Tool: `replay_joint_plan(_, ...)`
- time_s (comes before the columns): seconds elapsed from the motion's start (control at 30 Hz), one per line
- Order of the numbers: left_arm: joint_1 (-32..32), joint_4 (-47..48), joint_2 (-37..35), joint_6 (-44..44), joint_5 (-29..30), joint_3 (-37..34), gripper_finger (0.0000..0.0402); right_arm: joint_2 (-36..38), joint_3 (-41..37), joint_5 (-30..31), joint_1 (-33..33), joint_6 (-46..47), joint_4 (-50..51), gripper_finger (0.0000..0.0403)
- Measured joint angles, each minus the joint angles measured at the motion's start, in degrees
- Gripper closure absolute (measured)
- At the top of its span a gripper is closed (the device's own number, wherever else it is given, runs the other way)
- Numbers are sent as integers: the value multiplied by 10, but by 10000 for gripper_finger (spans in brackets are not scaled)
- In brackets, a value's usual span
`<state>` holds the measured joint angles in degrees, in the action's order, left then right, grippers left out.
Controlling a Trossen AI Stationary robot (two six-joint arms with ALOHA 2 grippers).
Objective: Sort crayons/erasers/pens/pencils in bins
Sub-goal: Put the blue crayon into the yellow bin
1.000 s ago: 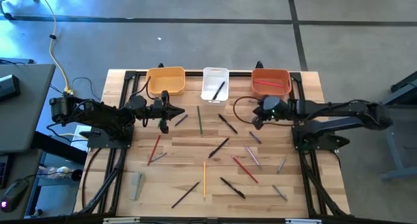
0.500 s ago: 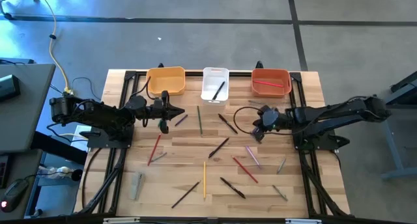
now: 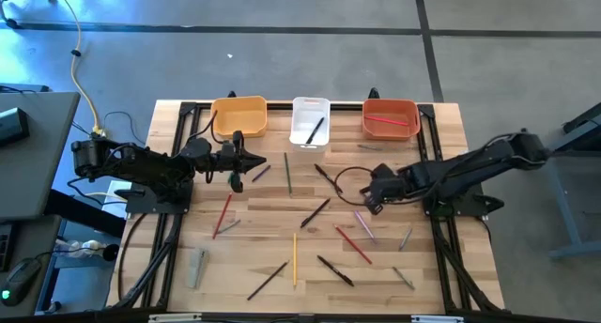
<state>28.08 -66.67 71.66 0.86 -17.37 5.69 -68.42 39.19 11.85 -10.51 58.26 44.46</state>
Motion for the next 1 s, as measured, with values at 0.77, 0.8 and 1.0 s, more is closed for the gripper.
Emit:
replay_joint_plan(0.77,0,0,0,130,24,0,401,-167,3,-61,0,-1,-68,284)
replay_joint_plan(0.8,0,0,0,138,24,0,401,-169,3,-60,0,-1,-69,285)
replay_joint_plan(1.0,0,0,0,146,26,0,401,-171,3,-59,0,-2,-69,290)
